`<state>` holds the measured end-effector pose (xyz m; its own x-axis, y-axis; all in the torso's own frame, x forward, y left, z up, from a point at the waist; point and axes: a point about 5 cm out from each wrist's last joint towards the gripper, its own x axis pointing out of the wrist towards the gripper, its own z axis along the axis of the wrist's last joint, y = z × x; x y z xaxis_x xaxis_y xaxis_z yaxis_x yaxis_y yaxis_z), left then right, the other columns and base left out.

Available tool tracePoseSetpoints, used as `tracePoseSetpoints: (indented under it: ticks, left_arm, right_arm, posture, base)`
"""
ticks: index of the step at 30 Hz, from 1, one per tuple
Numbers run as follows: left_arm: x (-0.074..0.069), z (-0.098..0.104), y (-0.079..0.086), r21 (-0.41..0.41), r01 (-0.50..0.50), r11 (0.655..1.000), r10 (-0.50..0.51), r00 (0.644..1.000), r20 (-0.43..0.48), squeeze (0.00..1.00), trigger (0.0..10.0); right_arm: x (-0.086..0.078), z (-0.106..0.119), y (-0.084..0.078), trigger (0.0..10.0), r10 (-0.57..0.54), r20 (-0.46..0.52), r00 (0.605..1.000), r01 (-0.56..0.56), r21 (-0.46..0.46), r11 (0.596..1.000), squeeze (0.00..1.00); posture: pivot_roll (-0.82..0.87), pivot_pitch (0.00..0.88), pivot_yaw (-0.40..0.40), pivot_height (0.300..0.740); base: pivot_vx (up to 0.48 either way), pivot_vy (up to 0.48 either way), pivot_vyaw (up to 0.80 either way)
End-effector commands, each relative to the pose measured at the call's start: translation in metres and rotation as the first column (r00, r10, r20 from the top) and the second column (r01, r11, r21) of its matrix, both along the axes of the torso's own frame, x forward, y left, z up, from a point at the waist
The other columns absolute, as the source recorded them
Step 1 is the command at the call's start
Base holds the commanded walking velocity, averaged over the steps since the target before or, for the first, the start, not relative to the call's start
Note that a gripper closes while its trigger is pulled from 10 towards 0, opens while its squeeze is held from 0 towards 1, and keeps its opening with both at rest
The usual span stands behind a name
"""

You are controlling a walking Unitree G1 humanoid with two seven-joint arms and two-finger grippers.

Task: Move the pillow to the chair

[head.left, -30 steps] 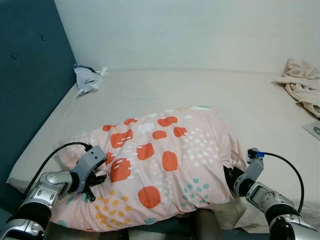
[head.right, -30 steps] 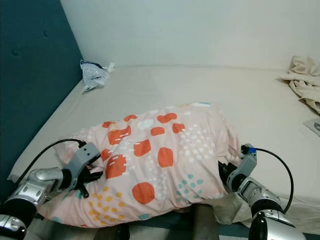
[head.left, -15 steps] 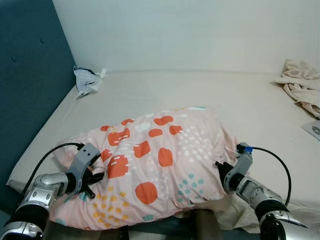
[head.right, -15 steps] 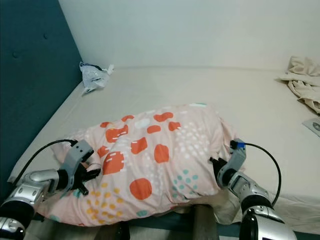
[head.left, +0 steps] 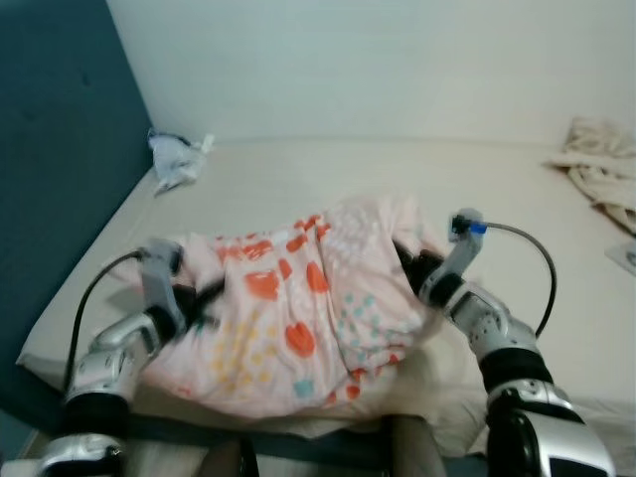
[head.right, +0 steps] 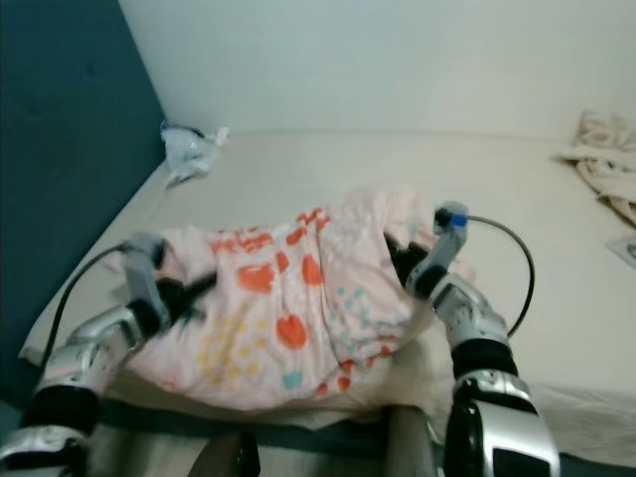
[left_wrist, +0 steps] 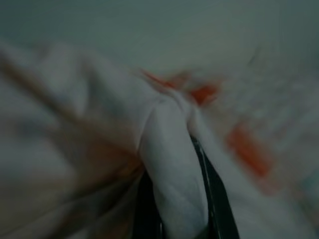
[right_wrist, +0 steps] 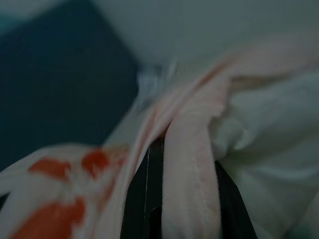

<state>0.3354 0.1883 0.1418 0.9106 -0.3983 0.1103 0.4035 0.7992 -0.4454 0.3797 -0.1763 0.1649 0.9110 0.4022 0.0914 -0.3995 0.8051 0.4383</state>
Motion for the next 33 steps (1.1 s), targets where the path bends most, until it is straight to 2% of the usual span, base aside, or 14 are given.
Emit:
tracePoseSetpoints:
  ticks: [1,2,4,7,9,11,12,15,20,23,25,27,30,33]
  left_arm:
    - [0.003,0.021,-0.01,-0.169,-0.028,0.985,0.037,0.998,0.048,0.0,10.0]
    - [0.003,0.021,-0.01,-0.169,-0.028,0.985,0.037,0.998,0.048,0.0,10.0]
    - [0.006,0.02,-0.015,-0.271,-0.11,0.956,0.115,0.993,0.001,0.0,10.0]
    - [0.005,0.022,-0.021,-0.266,-0.199,0.943,0.206,0.978,-0.001,0.0,10.0]
    - [0.005,0.022,-0.025,-0.183,-0.237,0.954,0.241,0.971,-0.001,0.0,10.0]
    - [0.0,0.026,-0.039,0.036,-0.253,0.967,0.25,0.966,0.065,0.0,10.0]
    - [-0.003,0.028,-0.039,0.118,-0.389,0.914,0.377,0.919,0.113,0.0,10.0]
    - [-0.002,0.02,-0.036,0.029,-0.455,0.89,0.454,0.89,0.028,0.0,10.0]
    - [0.001,0.02,-0.031,0.079,-0.578,0.812,0.57,0.815,0.104,0.0,10.0]
    - [-0.002,0.016,-0.037,0.067,-0.504,0.861,0.496,0.861,0.109,0.0,10.0]
    - [-0.004,0.008,-0.045,0.191,-0.433,0.881,0.419,0.901,0.113,0.0,10.0]
    - [-0.006,0.002,-0.049,0.306,-0.396,0.866,0.371,0.918,0.139,0.0,10.0]
    - [-0.009,-0.002,-0.049,0.322,-0.408,0.854,0.38,0.913,0.15,0.0,10.0]
    - [-0.01,-0.005,-0.045,0.345,-0.43,0.835,0.395,0.903,0.17,0.0,10.0]
  right_arm:
    - [0.005,0.018,0.013,10.0,-0.033,0.094,0.995,0.044,-0.116,0.992,0.0]
    - [0.005,0.018,0.013,10.0,-0.033,0.094,0.995,0.044,-0.116,0.992,0.0]
    - [0.004,0.026,0.022,10.0,-0.039,0.196,0.98,0.099,-0.306,0.947,0.0]
    - [-0.002,0.026,0.033,10.0,-0.052,0.242,0.969,0.129,-0.318,0.939,0.0]
    - [-0.006,0.022,0.038,10.0,-0.067,0.235,0.97,0.136,-0.295,0.946,0.0]
    - [-0.013,0.01,0.044,10.0,-0.118,0.218,0.969,0.182,-0.303,0.935,0.0]
    - [-0.02,-0.002,0.047,10.0,-0.142,0.201,0.969,0.201,-0.316,0.927,0.0]
    - [-0.025,-0.01,0.049,10.0,-0.152,0.213,0.965,0.219,-0.343,0.913,0.0]
    - [-0.032,-0.019,0.05,10.0,-0.149,0.223,0.963,0.228,-0.389,0.892,0.0]
    - [-0.035,-0.022,0.046,10.0,-0.15,0.228,0.962,0.235,-0.417,0.878,0.0]
    - [-0.036,-0.025,0.041,10.0,-0.158,0.244,0.957,0.256,-0.448,0.857,0.0]
    - [-0.037,-0.028,0.04,10.0,-0.145,0.257,0.955,0.257,-0.484,0.836,0.0]
    - [-0.045,-0.039,0.04,10.0,-0.104,0.272,0.957,0.242,-0.542,0.805,0.0]
    - [-0.048,-0.044,0.038,10.0,-0.11,0.254,0.961,0.232,-0.526,0.818,0.0]
  posture:
    - [0.03,0.079,0.002,0.575]
    - [0.03,0.079,0.002,0.575]
    - [0.03,0.056,-0.002,0.575]
    - [0.02,0.072,-0.007,0.575]
    - [0.02,0.067,-0.008,0.575]
    - [0.04,0.066,-0.014,0.575]
    - [0.02,0.036,0.002,0.575]
    - [0.01,0.046,0.007,0.575]
    - [-0.01,0.027,0.021,0.575]
    - [-0.02,0.01,0.027,0.575]
    - [-0.03,0.03,0.026,0.575]
    - [-0.03,0.042,0.025,0.575]
    - [-0.02,0.019,0.025,0.575]
    - [-0.02,0.03,0.022,0.575]
  base:
    - [0.0,0.0,0.0]
    - [0.0,0.0,0.0]
    - [0.0,0.0,0.0]
    - [0.0,0.0,0.0]
    - [0.0,0.0,0.0]
    - [0.0,0.0,0.0]
    - [0.0,0.0,0.0]
    - [0.0,0.0,0.0]
    - [0.0,0.0,0.0]
    - [0.0,0.0,0.0]
    - [0.0,0.0,0.0]
    - [0.0,0.0,0.0]
    - [0.0,0.0,0.0]
    - [0.0,0.0,0.0]
